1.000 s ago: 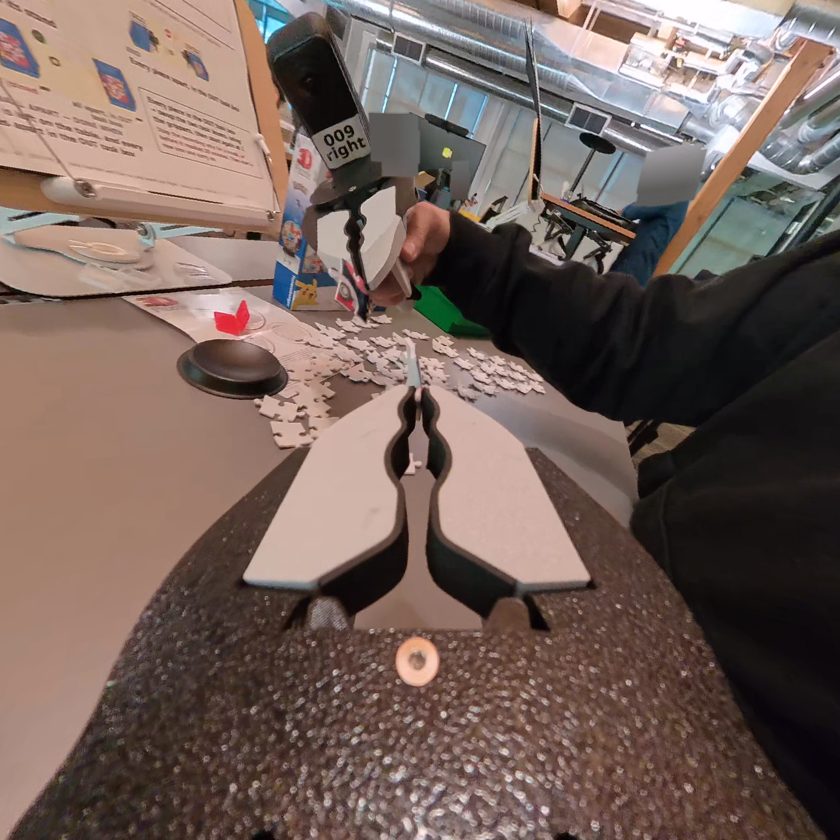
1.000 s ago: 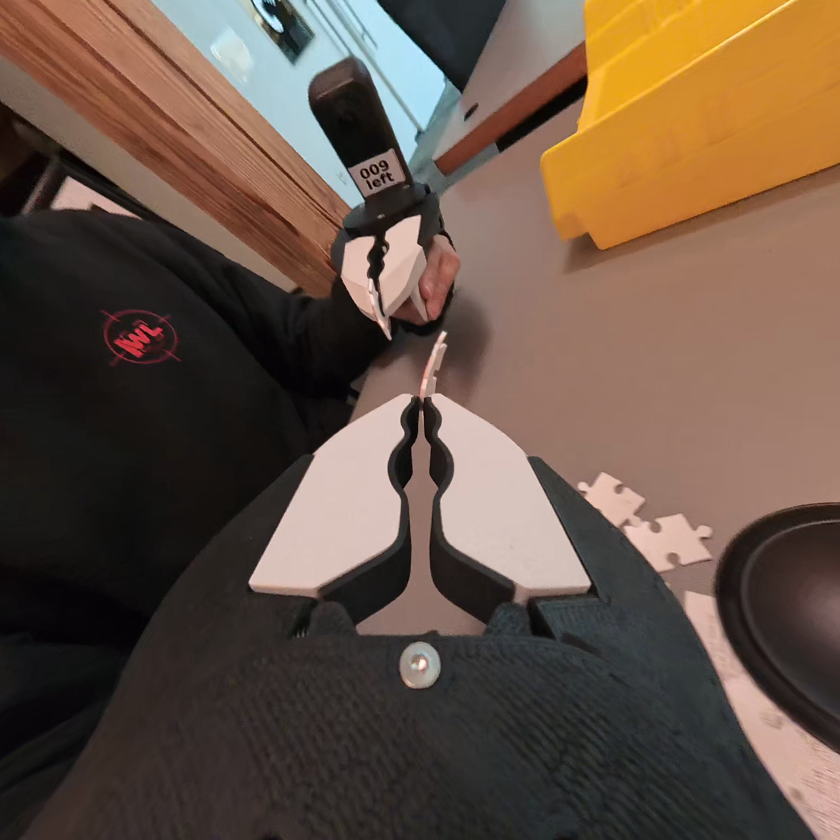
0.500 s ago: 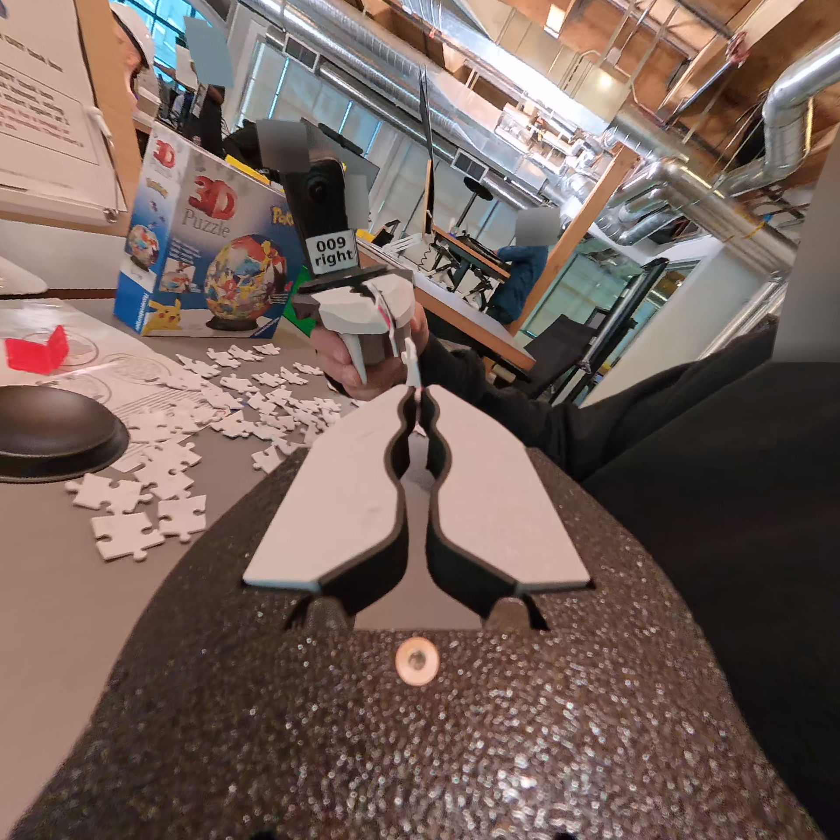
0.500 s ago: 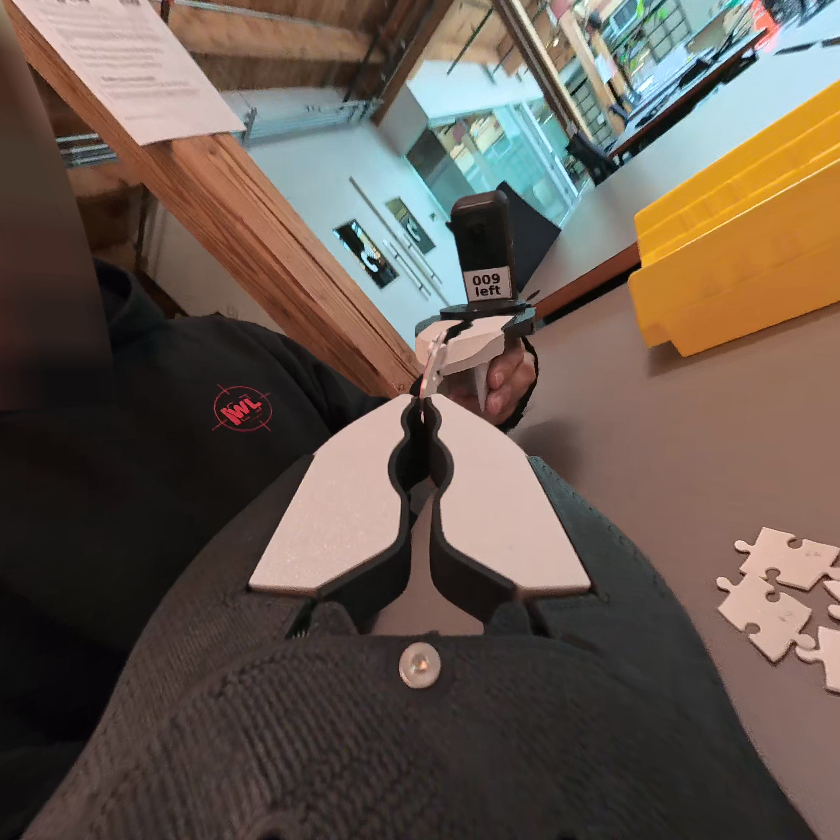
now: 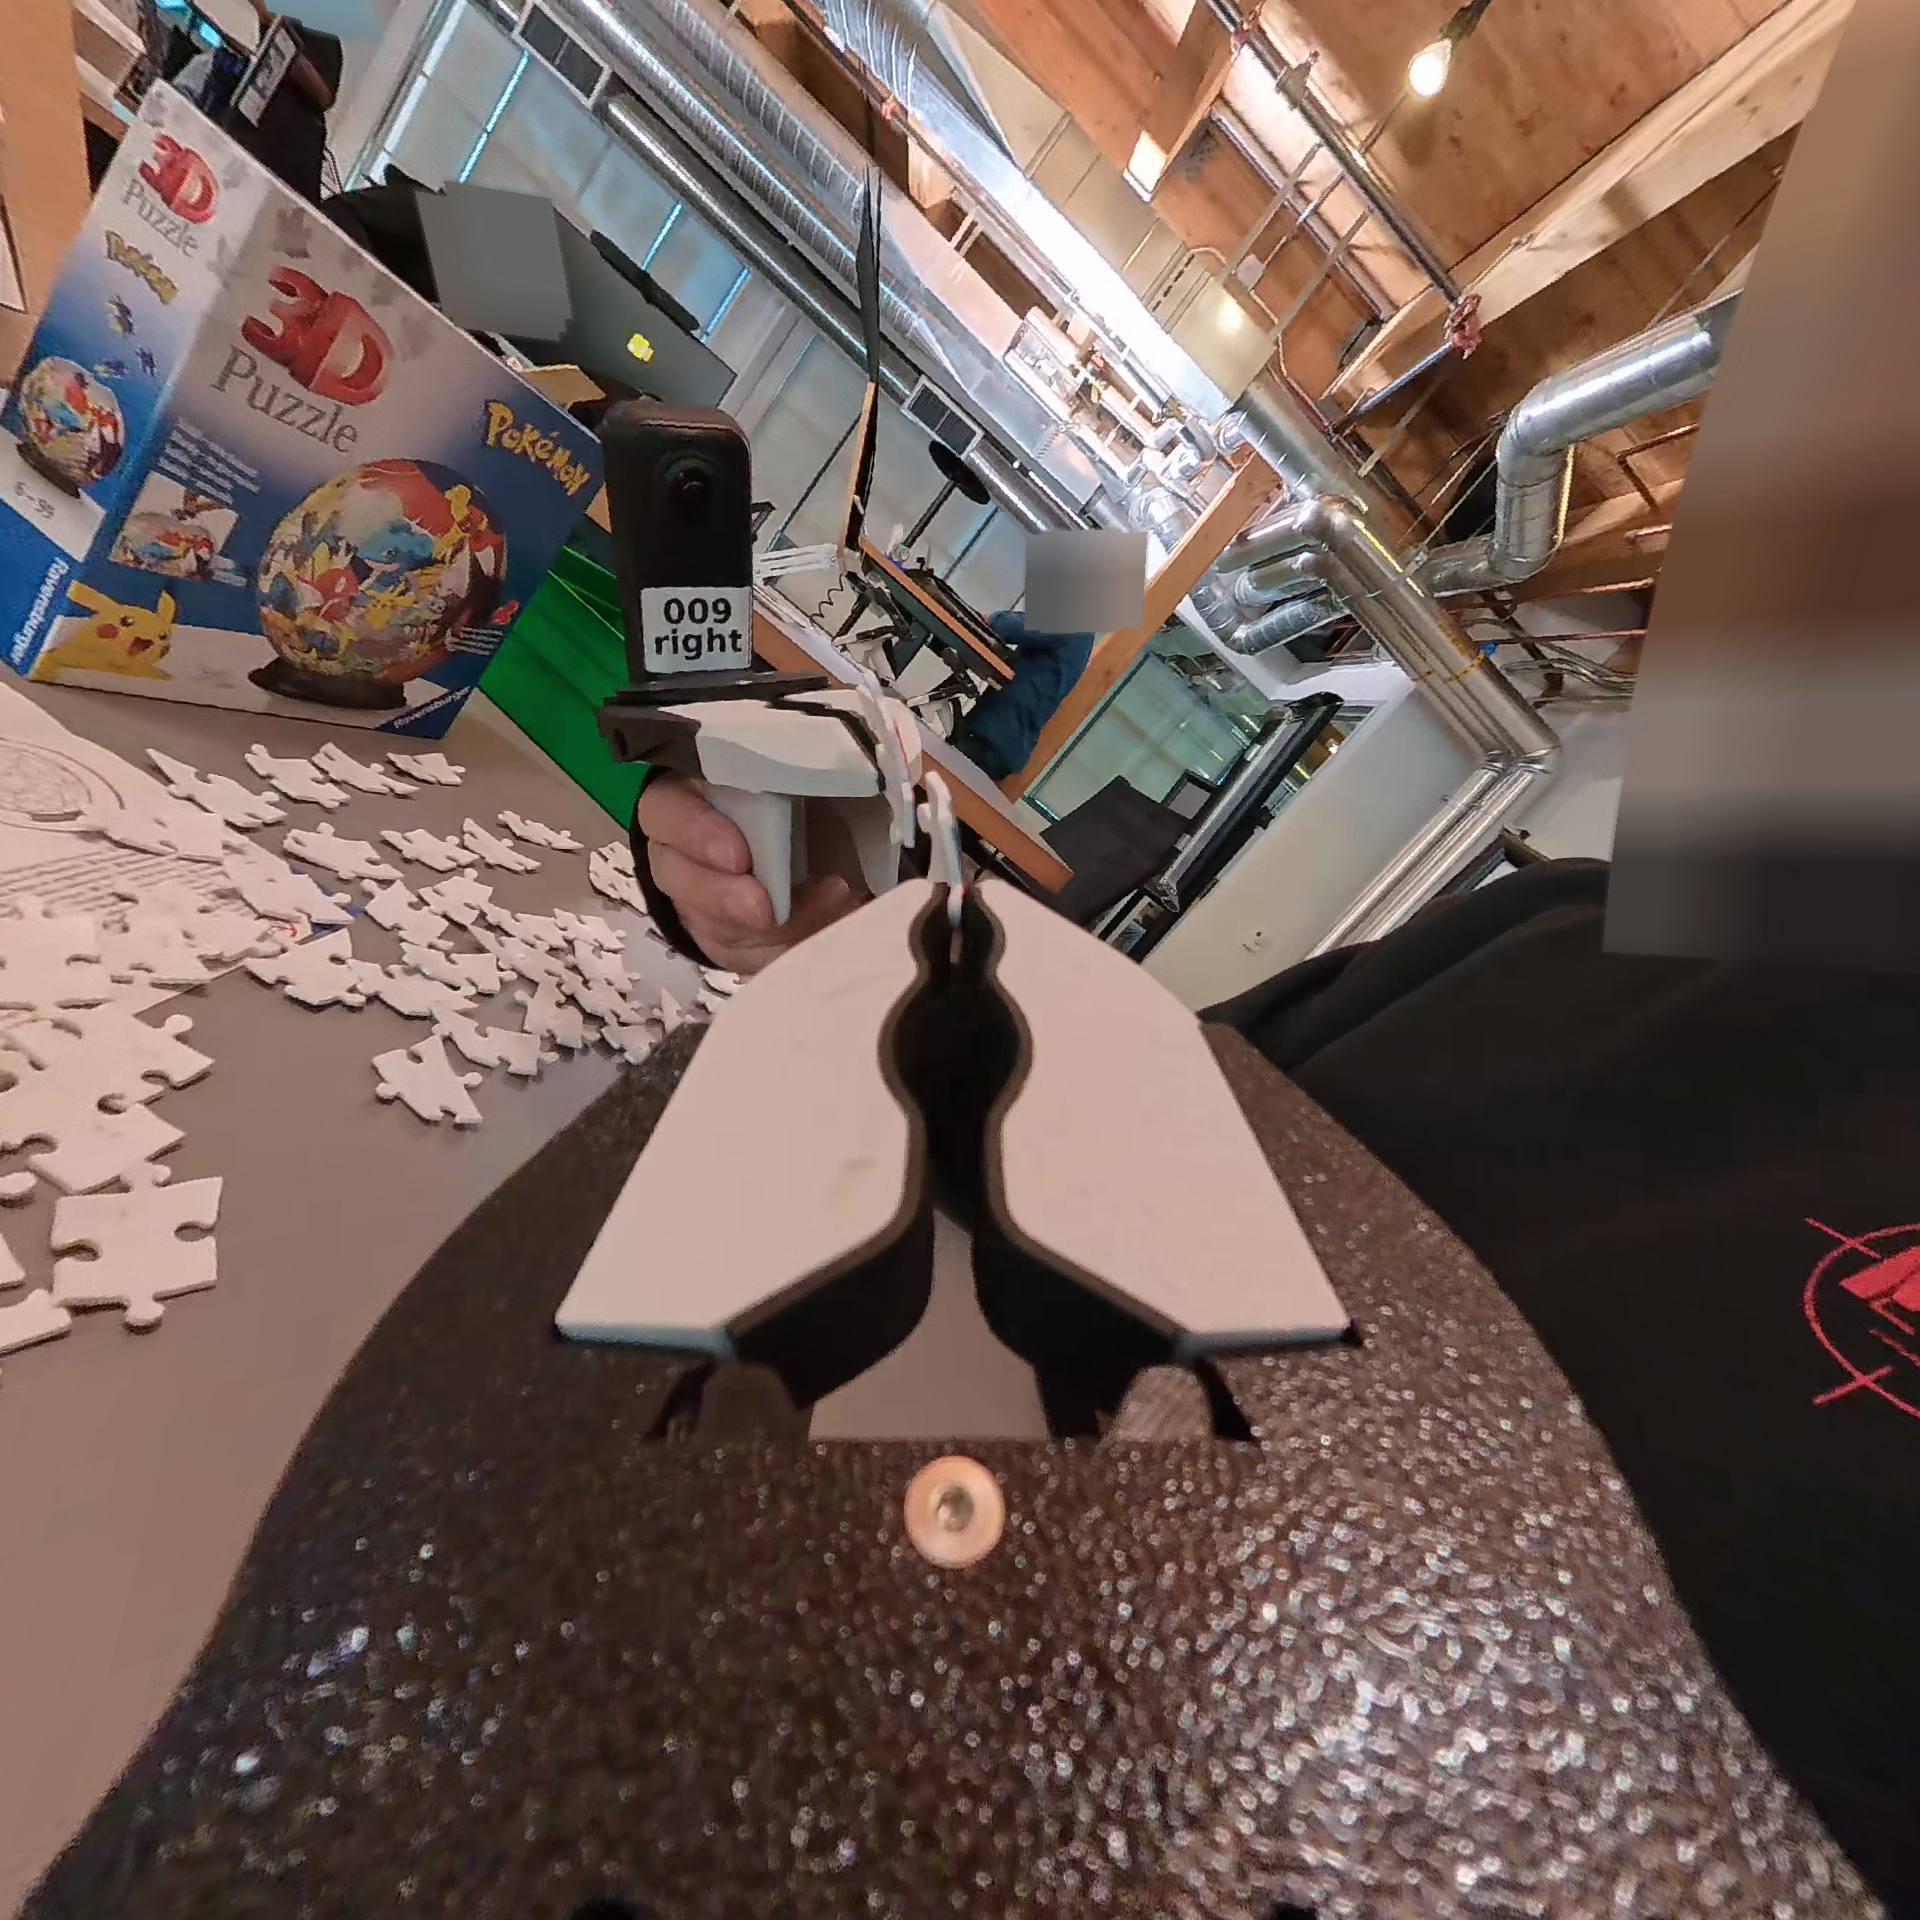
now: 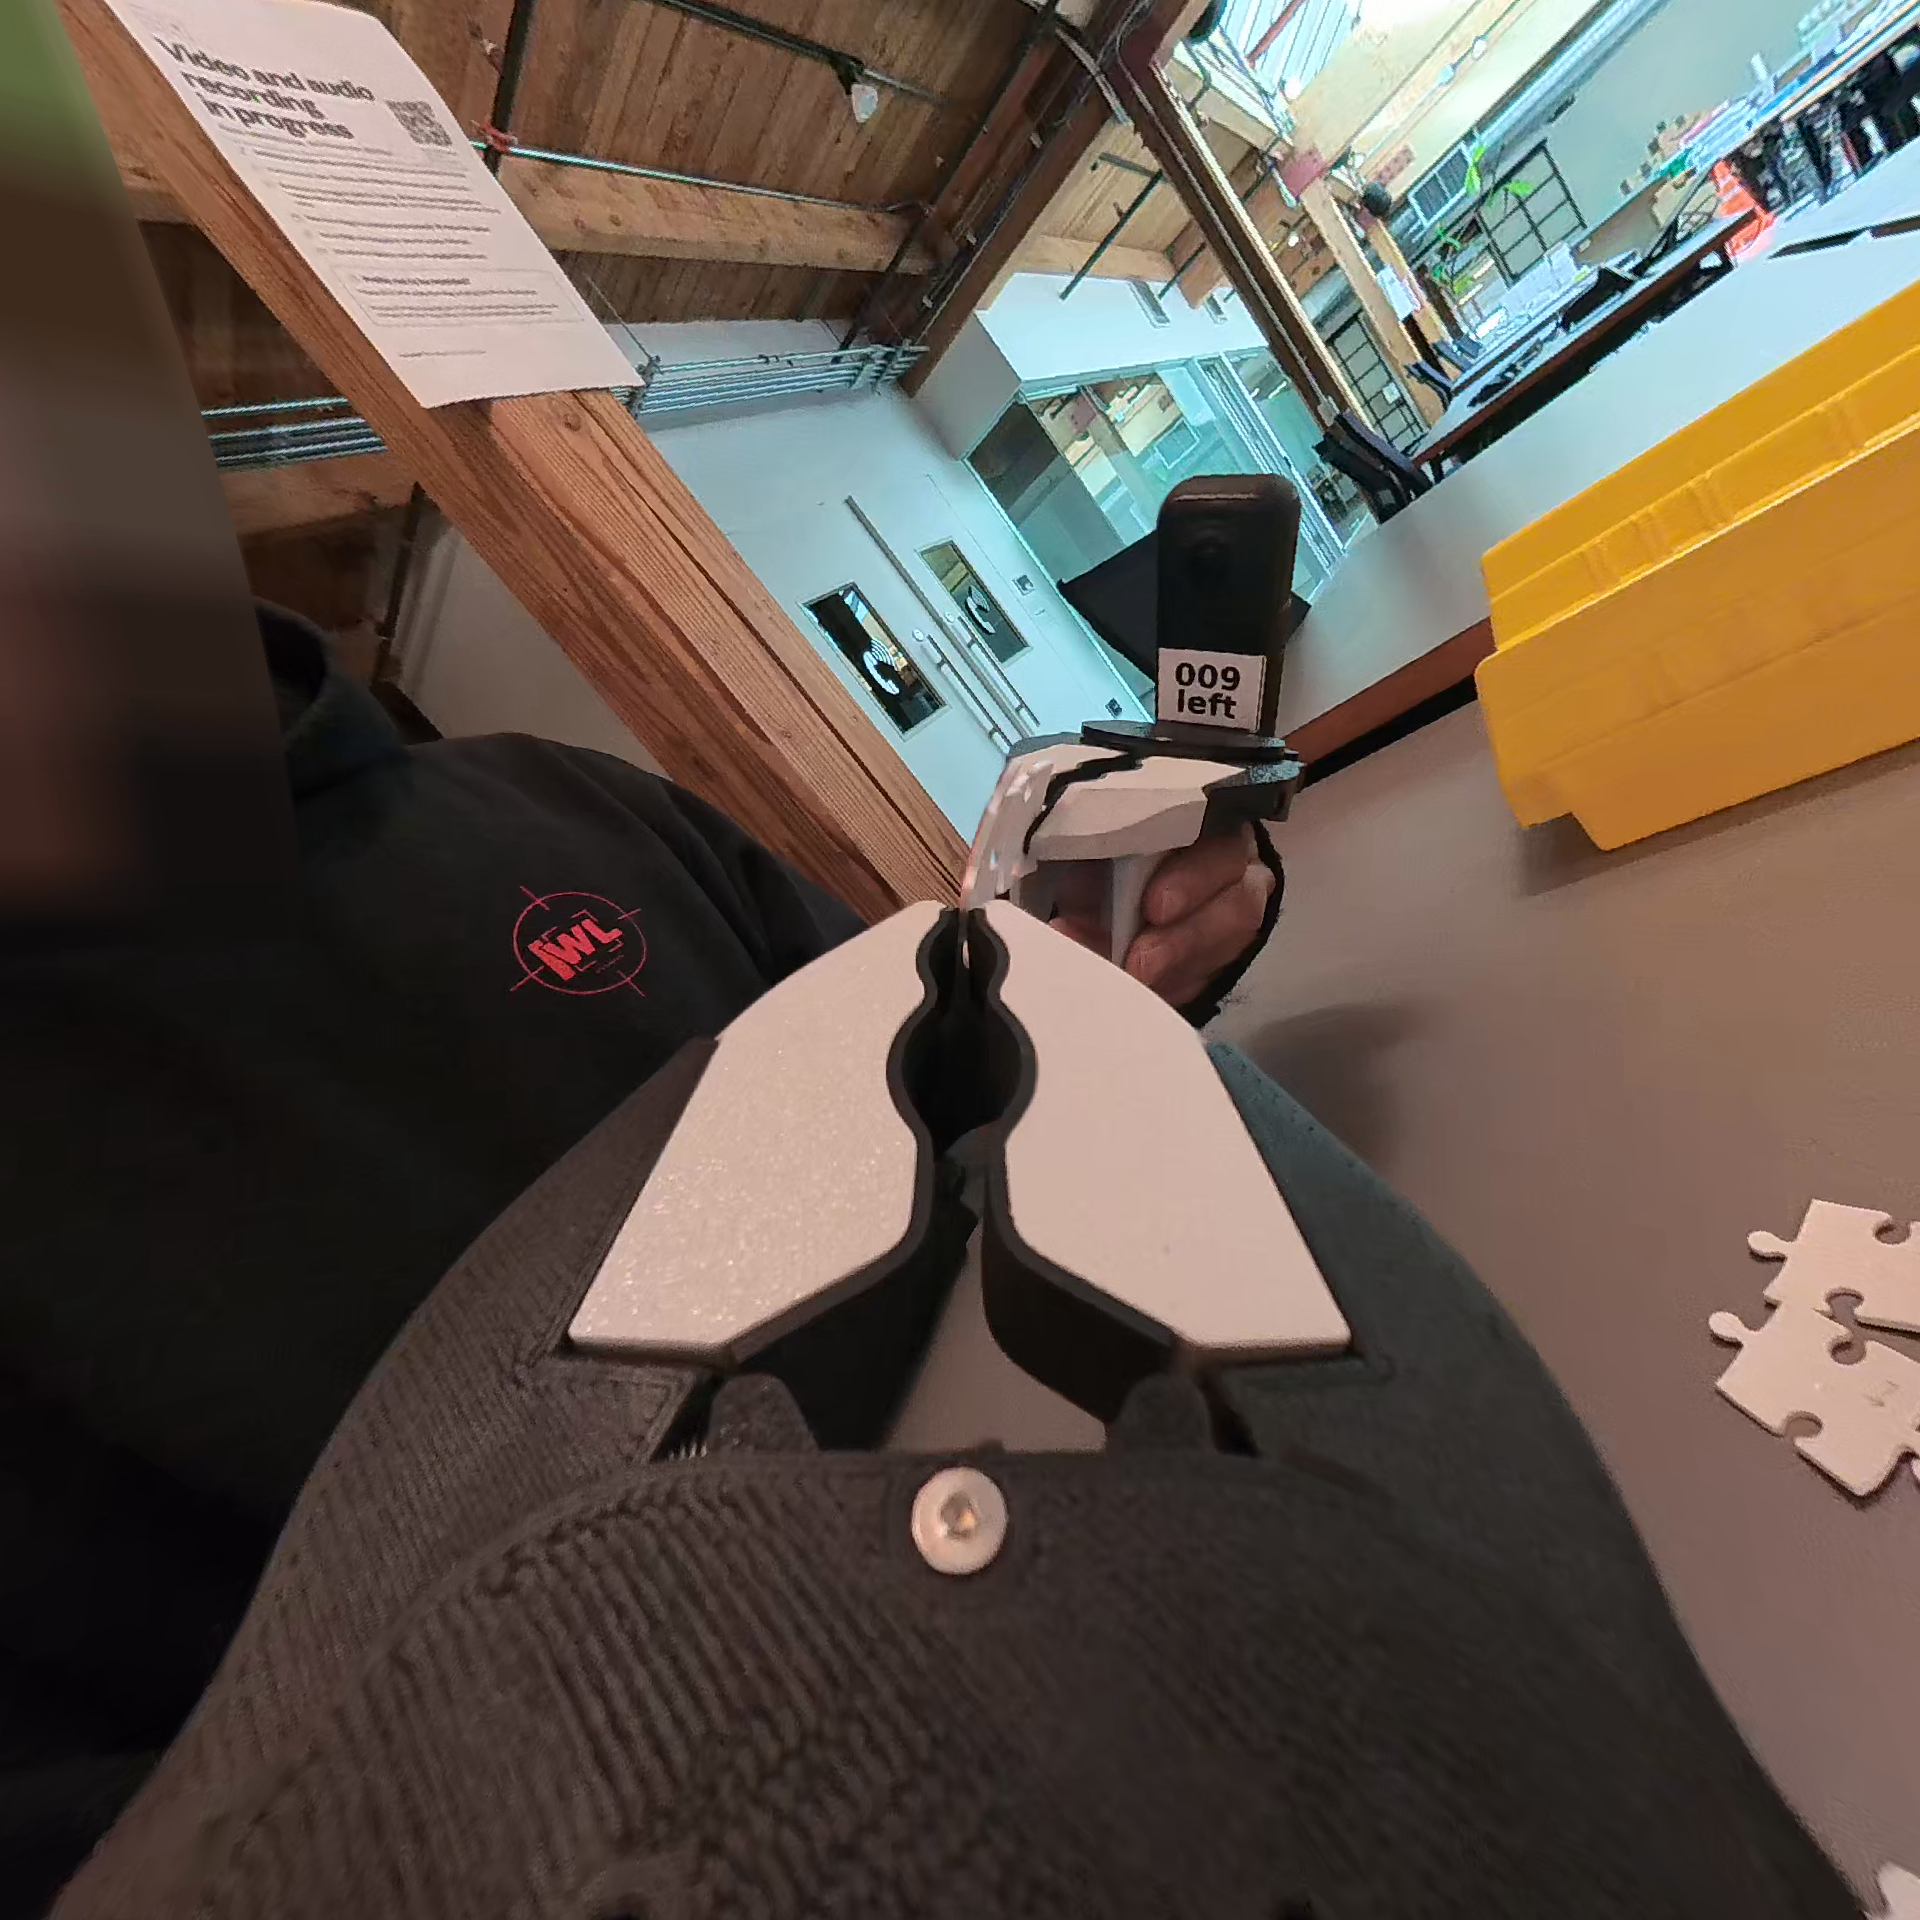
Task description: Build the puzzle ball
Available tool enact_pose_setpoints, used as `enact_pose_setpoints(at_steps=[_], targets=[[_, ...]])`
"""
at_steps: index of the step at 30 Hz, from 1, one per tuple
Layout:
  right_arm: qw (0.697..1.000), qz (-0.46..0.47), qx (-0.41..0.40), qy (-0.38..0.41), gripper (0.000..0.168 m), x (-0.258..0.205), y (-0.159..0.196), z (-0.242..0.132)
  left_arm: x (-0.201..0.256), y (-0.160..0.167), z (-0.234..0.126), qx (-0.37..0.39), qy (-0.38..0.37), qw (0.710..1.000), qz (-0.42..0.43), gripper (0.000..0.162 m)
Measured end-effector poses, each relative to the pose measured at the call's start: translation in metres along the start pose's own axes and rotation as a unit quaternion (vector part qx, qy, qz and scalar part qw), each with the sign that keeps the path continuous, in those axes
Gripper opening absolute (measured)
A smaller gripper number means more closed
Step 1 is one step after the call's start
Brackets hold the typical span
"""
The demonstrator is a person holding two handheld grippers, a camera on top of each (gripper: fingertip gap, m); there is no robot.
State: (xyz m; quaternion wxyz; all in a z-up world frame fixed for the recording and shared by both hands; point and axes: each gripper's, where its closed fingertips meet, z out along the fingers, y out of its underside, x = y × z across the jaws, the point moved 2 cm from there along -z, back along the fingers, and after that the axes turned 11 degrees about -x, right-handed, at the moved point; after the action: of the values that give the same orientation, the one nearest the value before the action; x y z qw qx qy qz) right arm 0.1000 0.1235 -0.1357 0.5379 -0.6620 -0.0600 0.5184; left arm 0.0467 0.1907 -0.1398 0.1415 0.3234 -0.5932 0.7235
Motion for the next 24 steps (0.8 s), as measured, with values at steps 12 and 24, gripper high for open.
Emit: enact_pose_setpoints(at_steps=[12,24], targets=[[0.969,-0.015,-0.206,0.133,0.002,0.012,0.017,-0.013,-0.003,-0.007,0.004,-0.020,-0.018,1.000,-0.014,0.001],[0.953,0.006,-0.286,0.100,0.002,0.010,0.043,-0.010,-0.010,0.006,0.013,-0.087,-0.034,0.995,-0.045,0.001]])
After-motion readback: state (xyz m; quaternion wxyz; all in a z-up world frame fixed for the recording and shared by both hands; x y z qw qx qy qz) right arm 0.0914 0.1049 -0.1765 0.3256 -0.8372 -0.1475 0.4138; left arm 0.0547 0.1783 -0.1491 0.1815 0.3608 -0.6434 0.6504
